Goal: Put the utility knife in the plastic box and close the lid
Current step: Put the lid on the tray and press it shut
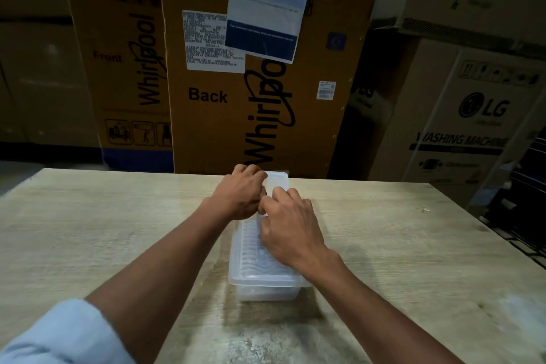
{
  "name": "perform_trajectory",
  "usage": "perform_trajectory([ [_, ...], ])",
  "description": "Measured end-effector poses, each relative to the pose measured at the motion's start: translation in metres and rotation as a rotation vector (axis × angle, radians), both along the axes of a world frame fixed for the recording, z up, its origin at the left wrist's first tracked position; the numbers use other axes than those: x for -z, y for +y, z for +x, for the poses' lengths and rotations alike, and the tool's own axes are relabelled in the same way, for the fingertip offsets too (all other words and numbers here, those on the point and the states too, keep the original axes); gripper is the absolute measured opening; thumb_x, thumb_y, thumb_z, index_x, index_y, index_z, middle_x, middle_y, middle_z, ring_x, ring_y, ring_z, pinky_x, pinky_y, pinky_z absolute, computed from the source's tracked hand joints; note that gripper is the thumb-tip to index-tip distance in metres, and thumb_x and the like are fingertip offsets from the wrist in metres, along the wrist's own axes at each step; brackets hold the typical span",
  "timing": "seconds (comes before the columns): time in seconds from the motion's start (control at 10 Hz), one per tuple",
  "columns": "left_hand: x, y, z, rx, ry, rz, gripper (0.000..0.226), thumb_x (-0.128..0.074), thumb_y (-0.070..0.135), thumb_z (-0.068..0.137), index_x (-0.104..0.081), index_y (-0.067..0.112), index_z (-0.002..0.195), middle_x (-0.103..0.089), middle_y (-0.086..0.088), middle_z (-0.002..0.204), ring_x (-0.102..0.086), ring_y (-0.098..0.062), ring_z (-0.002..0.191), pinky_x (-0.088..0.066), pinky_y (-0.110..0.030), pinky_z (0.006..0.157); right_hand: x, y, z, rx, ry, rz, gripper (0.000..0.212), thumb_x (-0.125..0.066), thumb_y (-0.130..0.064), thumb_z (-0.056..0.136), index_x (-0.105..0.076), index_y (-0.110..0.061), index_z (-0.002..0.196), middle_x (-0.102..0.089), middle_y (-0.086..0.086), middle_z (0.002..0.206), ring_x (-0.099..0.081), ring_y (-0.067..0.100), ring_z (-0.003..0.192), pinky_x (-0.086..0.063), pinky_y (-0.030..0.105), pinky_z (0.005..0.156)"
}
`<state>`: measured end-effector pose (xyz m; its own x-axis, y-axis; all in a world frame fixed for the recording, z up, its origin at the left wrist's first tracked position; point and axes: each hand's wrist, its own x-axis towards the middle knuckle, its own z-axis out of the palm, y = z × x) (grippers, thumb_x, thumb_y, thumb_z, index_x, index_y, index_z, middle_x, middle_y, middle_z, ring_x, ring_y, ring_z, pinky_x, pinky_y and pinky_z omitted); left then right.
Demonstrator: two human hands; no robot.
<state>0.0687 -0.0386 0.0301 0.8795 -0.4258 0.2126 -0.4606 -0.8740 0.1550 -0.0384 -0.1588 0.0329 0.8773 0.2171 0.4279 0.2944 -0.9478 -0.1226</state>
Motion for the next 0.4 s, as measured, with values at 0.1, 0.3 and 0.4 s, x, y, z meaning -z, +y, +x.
perform_trajectory([
  [0.1,-0.002,-0.002,0.003,-0.015,0.02,0.04,0.053,-0.033,0.039,0.1,-0.036,0.019,0.149,-0.034,-0.007,0.158,-0.028,-0.033,0.144,-0.035,-0.052,0.112,0.0,0.0,0.0,-0.006,-0.005,0.007,0.02,-0.05,-0.02,0.094,-0.065,-0.017,0.108,-0.06,0.001,0.108,-0.05,0.019,0.101,-0.043,0.04,0.089],
  [0.3,-0.005,0.004,-0.014,-0.012,0.17,-0.312,0.048,-0.037,0.035,0.101,-0.053,0.013,0.14,-0.047,-0.01,0.152,-0.034,-0.033,0.143,-0.031,-0.045,0.113,-0.002,0.001,-0.002,-0.002,-0.036,0.04,0.023,-0.055,-0.018,0.093,-0.07,-0.016,0.11,-0.066,0.002,0.109,-0.056,0.021,0.101,-0.048,0.041,0.091],
  [0.4,-0.005,0.005,-0.039,-0.006,0.126,-0.612,0.052,-0.034,0.043,0.097,-0.066,0.006,0.115,-0.065,-0.016,0.127,-0.053,-0.037,0.124,-0.042,-0.044,0.101,-0.001,-0.001,-0.002,0.047,-0.052,0.093,0.023,-0.054,-0.018,0.095,-0.072,-0.017,0.109,-0.069,0.001,0.107,-0.059,0.017,0.097,-0.052,0.037,0.09],
])
